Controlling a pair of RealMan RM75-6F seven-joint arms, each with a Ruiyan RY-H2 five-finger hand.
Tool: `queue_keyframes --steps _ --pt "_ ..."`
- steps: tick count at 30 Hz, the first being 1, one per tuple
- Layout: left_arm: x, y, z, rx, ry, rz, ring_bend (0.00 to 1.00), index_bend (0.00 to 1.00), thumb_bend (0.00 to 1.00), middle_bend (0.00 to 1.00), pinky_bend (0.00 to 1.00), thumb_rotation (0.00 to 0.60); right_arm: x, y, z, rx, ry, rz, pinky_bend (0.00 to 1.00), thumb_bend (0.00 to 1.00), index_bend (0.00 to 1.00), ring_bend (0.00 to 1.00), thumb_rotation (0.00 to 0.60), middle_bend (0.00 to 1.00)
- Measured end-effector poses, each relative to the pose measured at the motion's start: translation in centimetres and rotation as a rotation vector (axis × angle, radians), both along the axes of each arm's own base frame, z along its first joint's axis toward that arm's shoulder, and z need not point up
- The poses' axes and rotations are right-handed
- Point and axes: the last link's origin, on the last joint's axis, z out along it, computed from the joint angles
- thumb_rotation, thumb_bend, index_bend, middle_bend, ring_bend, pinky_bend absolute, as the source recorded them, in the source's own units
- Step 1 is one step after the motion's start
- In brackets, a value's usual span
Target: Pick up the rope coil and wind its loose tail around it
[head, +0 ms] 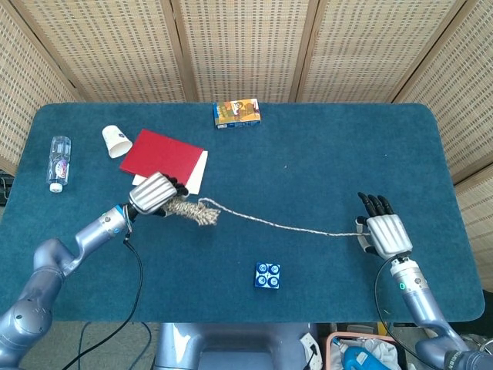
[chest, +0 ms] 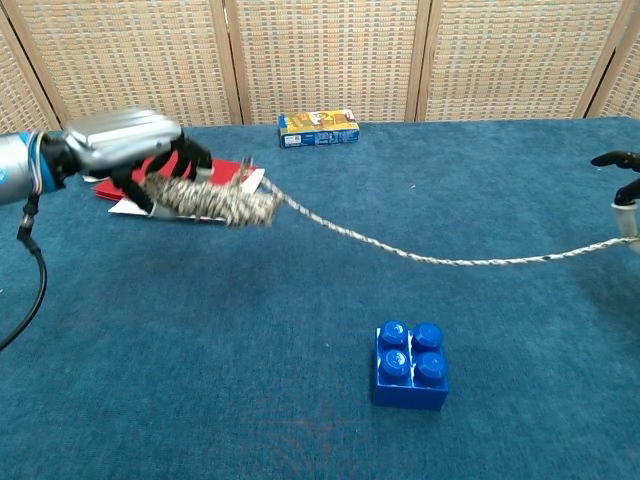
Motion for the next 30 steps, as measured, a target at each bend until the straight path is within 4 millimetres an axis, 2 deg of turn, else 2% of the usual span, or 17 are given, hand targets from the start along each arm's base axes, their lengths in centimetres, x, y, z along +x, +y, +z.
queue_keyframes --steps 7,11,19,30 --pt "3.7 1.4 0.2 -0.037 -0.266 0.093 0.55 0.83 0.85 0.61 0.67 0.6 2.1 0.3 2.0 0.011 0.057 0.115 0.0 0.45 0.65 0.0 0.6 0.0" --pt "5.3 2.2 -0.3 -0.03 -0.33 0.151 0.55 0.83 0.85 0.61 0.67 0.6 3.5 0.7 2.5 0.024 0.048 0.172 0.0 0.45 0.66 0.0 0.6 0.0" --pt "9.0 3.5 -2.5 0.004 -0.346 0.276 0.55 0.84 0.85 0.61 0.67 0.6 7.2 1.2 4.0 0.077 -0.065 0.265 0.0 0.45 0.66 0.0 0.6 0.0" --pt "13.6 2.7 -6.2 0.021 -0.221 0.269 0.56 0.84 0.85 0.61 0.67 0.6 13.2 -0.2 6.9 0.154 -0.229 0.333 0.0 0.45 0.66 0.0 0.6 0.0"
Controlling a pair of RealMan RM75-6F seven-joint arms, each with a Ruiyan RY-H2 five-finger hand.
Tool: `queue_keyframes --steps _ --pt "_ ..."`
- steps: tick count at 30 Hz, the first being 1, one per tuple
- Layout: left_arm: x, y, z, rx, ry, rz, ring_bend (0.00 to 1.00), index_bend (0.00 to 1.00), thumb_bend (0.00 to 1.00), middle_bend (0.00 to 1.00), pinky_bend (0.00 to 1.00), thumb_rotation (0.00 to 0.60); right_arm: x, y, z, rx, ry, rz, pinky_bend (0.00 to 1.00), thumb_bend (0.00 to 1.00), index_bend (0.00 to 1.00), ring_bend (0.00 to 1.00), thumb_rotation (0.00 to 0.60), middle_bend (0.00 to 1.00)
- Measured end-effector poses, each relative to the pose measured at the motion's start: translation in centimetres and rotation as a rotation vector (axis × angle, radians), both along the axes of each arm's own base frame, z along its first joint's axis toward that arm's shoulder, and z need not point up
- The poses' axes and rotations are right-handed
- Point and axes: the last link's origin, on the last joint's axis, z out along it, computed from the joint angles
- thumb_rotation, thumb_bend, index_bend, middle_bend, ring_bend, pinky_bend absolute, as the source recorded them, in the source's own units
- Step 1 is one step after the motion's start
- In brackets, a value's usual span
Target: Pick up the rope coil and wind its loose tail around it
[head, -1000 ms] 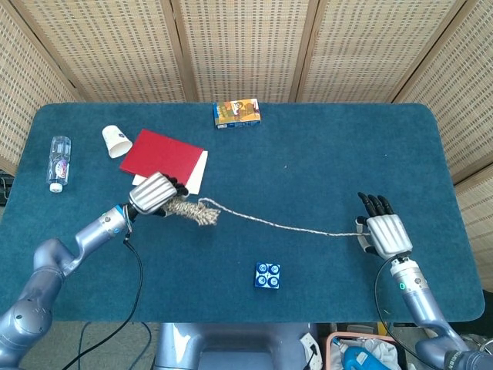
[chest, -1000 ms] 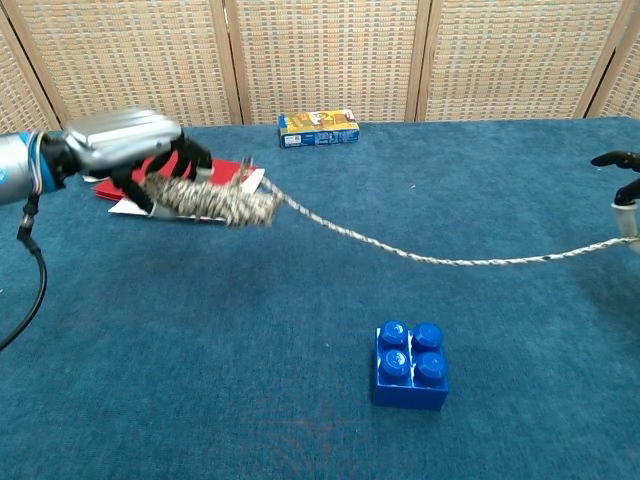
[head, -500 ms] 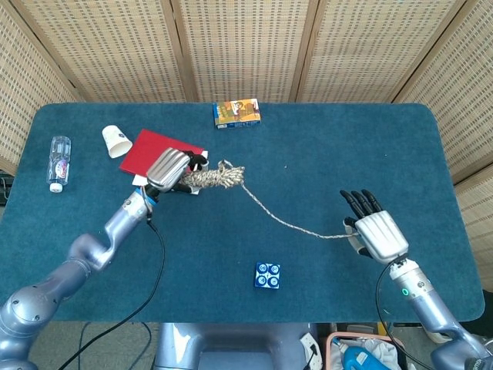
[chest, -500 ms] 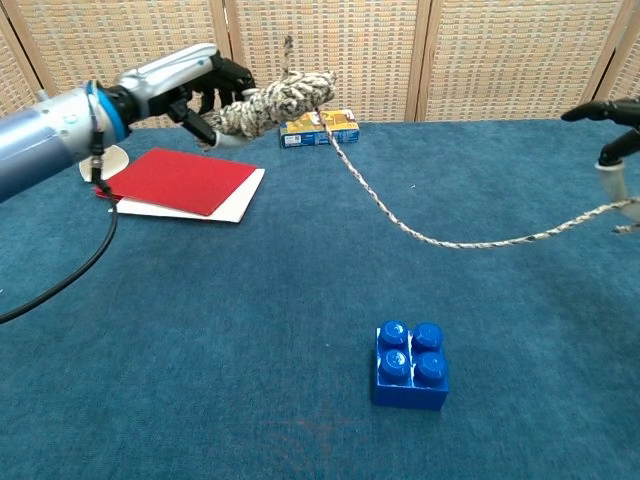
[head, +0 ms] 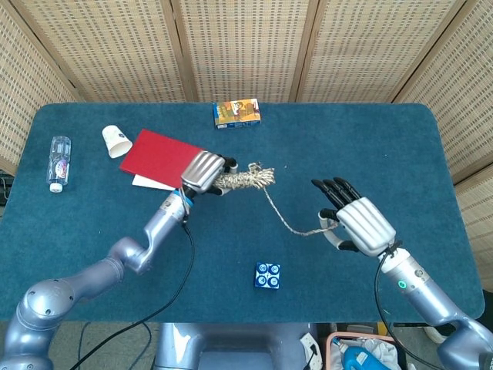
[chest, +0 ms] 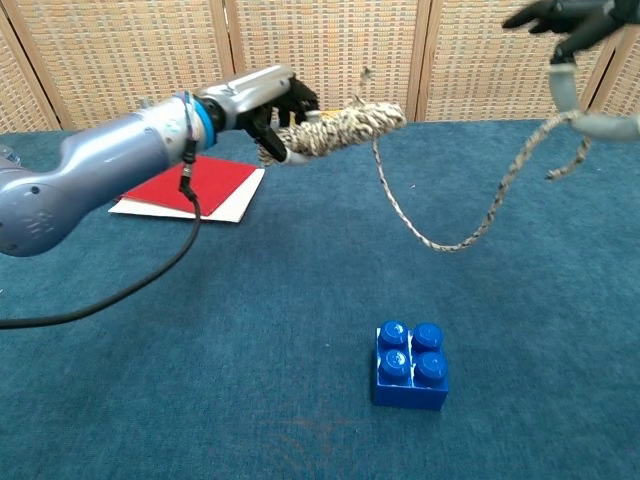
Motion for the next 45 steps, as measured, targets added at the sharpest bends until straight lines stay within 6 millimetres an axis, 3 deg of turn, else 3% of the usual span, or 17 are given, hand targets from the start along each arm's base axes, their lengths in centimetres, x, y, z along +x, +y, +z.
queue_keyframes --steps 11,29,33,37,45 --pt "3.4 -1.0 -2.9 -0.027 0.079 -0.034 0.56 0.84 0.85 0.61 0.67 0.6 7.2 -3.1 3.6 0.102 -0.17 -0.015 0.0 0.45 0.67 0.0 0.6 0.0" --pt "7.7 -2.1 -7.4 -0.038 0.206 -0.067 0.56 0.84 0.85 0.61 0.67 0.6 15.2 -7.5 6.2 0.209 -0.433 -0.113 0.0 0.45 0.68 0.0 0.6 0.0" --pt "8.2 -2.8 -8.1 -0.041 0.232 -0.119 0.55 0.84 0.85 0.62 0.67 0.6 16.2 -9.0 6.5 0.191 -0.454 -0.132 0.0 0.45 0.68 0.0 0.6 0.0" --pt "8.0 -3.5 -8.1 -0.018 0.287 -0.23 0.56 0.84 0.85 0.62 0.67 0.6 16.2 -11.9 7.1 0.133 -0.497 -0.192 0.0 0.45 0.68 0.0 0.6 0.0" --pt "6.8 -3.5 -5.9 -0.04 0.299 -0.394 0.56 0.84 0.84 0.62 0.67 0.6 14.4 -16.1 7.5 0.05 -0.576 -0.356 0.0 0.45 0.68 0.0 0.6 0.0"
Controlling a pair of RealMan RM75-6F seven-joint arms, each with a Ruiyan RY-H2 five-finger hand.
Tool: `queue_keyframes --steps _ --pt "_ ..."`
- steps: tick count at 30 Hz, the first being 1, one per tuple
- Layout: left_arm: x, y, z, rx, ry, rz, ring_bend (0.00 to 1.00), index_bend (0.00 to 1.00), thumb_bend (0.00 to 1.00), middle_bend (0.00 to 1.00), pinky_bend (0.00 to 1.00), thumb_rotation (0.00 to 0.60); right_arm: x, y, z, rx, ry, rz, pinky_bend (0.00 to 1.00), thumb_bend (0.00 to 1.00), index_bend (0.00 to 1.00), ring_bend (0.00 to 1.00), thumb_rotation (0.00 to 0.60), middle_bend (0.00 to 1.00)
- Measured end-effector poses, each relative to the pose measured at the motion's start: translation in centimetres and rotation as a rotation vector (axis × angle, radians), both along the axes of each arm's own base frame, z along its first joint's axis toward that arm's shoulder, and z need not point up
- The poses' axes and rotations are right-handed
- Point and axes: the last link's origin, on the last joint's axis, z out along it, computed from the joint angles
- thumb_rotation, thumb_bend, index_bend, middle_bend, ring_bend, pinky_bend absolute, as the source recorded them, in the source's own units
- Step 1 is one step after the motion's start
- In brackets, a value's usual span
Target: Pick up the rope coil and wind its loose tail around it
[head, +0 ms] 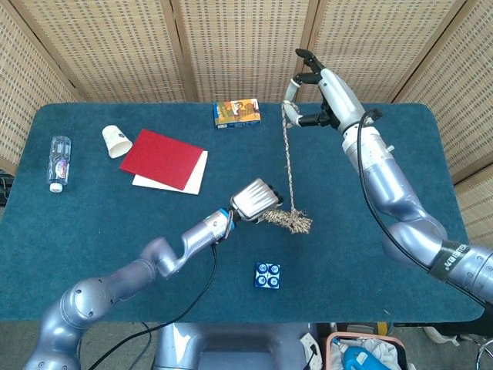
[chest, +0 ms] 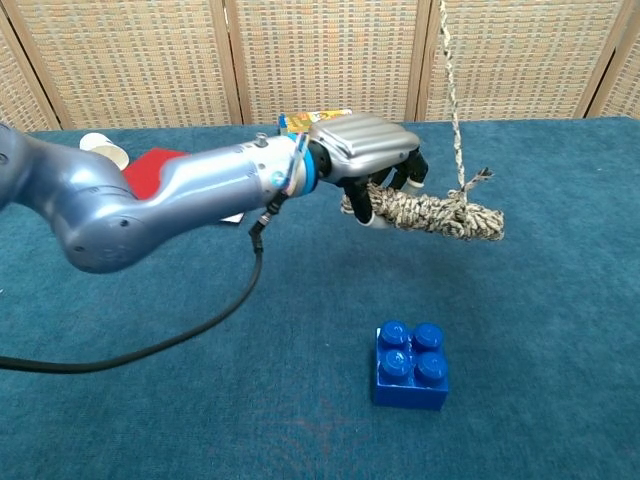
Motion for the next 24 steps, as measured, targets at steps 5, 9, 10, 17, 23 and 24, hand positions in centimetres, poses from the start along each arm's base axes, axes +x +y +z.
queue_keyframes --steps 5,9,10,17,23,24 --pt "-0.8 0.2 1.9 -0.048 -0.039 -0.044 0.55 0.84 0.84 0.62 0.67 0.6 -2.4 -1.5 -0.4 0.001 -0.005 -0.089 0.0 0.45 0.68 0.0 0.6 0.0" --pt "-1.2 0.2 3.2 -0.092 -0.078 -0.075 0.56 0.84 0.83 0.62 0.67 0.6 -4.8 -2.4 -1.1 0.018 -0.012 -0.154 0.0 0.45 0.68 0.0 0.6 0.0" --pt "-1.3 0.2 3.6 -0.108 -0.096 -0.082 0.56 0.84 0.83 0.62 0.67 0.6 -5.4 -2.6 -1.3 0.024 -0.014 -0.169 0.0 0.45 0.68 0.0 0.6 0.0" --pt "-1.2 0.2 5.5 -0.208 -0.251 -0.049 0.56 0.84 0.83 0.62 0.67 0.6 -10.4 -3.0 -2.9 0.089 -0.013 -0.269 0.0 0.45 0.68 0.0 0.6 0.0" --pt "-0.3 1.0 7.0 -0.224 -0.385 0.016 0.56 0.84 0.83 0.62 0.67 0.6 -13.4 -2.3 -4.2 0.134 -0.006 -0.308 0.0 0.45 0.69 0.0 0.6 0.0" --pt "-0.3 1.1 7.1 -0.221 -0.395 0.029 0.56 0.84 0.83 0.62 0.67 0.6 -13.8 -2.1 -4.4 0.139 -0.002 -0.312 0.0 0.45 0.69 0.0 0.6 0.0"
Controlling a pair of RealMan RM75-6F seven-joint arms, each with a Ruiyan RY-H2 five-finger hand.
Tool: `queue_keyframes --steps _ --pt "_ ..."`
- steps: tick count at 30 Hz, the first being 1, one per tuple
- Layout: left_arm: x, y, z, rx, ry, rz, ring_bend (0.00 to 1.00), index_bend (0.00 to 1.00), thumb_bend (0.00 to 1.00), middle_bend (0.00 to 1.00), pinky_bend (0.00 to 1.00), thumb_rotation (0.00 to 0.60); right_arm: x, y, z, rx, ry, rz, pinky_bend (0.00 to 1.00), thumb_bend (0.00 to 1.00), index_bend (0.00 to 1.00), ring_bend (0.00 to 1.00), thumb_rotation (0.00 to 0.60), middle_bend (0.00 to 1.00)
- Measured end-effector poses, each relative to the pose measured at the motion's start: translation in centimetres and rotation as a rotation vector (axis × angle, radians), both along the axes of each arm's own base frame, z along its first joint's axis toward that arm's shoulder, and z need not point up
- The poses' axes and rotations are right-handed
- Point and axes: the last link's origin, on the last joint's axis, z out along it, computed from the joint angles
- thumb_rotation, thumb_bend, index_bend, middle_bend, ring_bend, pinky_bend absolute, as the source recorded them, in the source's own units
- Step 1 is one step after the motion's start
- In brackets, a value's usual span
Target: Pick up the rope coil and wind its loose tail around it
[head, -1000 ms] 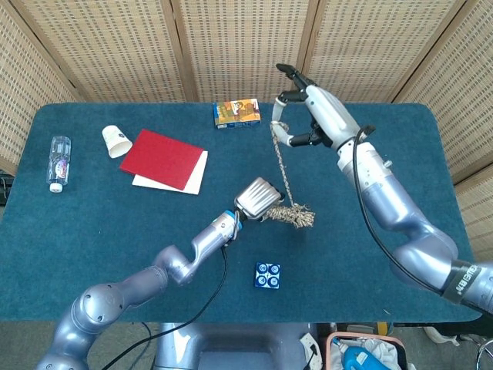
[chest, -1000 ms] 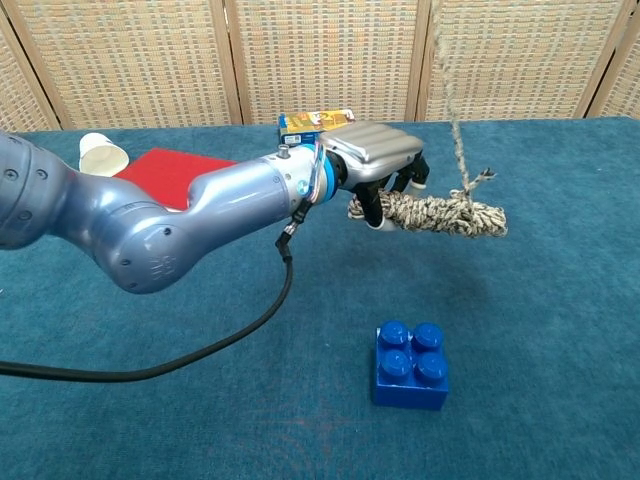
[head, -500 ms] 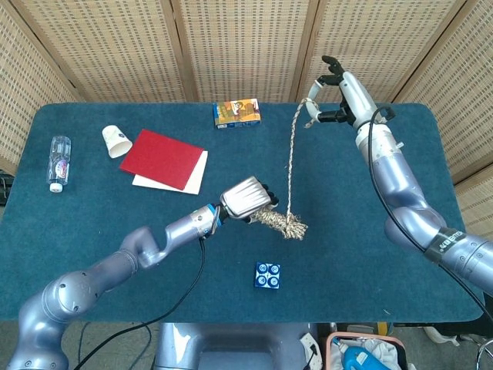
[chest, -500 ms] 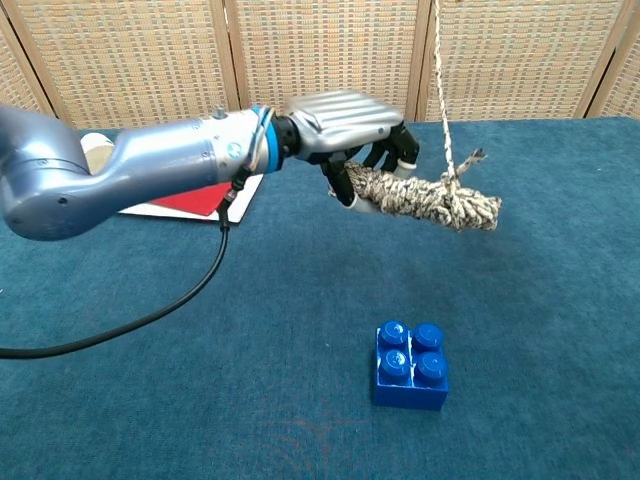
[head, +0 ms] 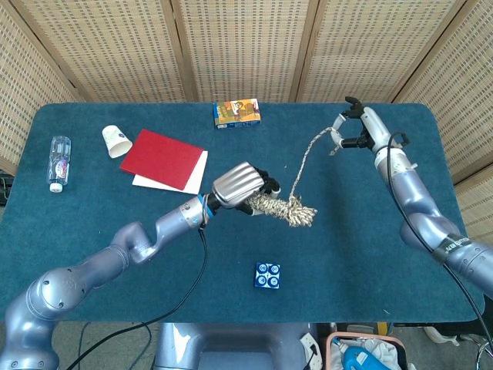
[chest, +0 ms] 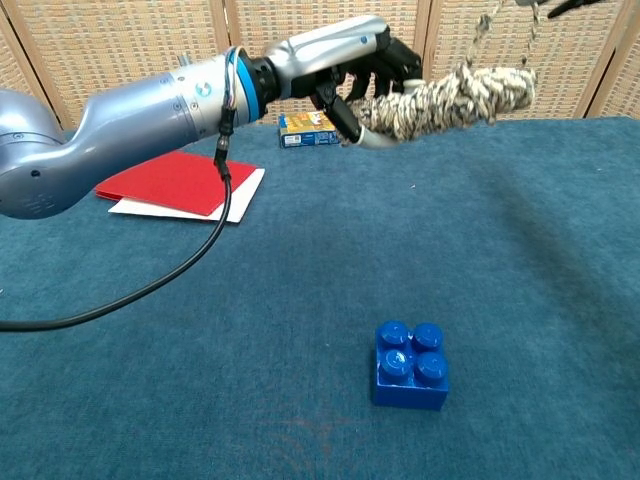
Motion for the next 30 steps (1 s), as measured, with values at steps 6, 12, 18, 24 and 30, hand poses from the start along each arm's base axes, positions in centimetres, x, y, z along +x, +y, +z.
queue_keyframes --steps 6,12,18,24,30 --pt "0.6 1.2 0.5 0.034 -0.05 0.101 0.56 0.84 0.83 0.62 0.67 0.6 -1.9 1.7 -1.4 0.028 0.047 0.015 0.0 0.45 0.69 0.0 0.6 0.0" --pt "1.3 2.0 0.4 0.067 -0.087 0.189 0.56 0.84 0.83 0.62 0.67 0.6 -3.0 4.3 -3.3 0.075 0.106 0.053 0.0 0.45 0.7 0.0 0.6 0.0" --pt "1.7 2.3 0.0 0.14 -0.069 0.223 0.56 0.84 0.82 0.62 0.68 0.6 -3.3 6.1 -4.3 0.092 0.13 0.083 0.0 0.45 0.7 0.0 0.6 0.0" --pt "2.0 2.7 -0.7 0.212 -0.04 0.275 0.56 0.84 0.81 0.62 0.68 0.6 -2.6 8.0 -4.7 0.054 0.133 0.131 0.0 0.45 0.7 0.0 0.6 0.0" --pt "2.3 2.7 -1.8 0.249 -0.026 0.317 0.56 0.84 0.81 0.62 0.68 0.6 -1.2 10.0 -4.8 -0.005 0.152 0.187 0.0 0.45 0.71 0.0 0.6 0.0"
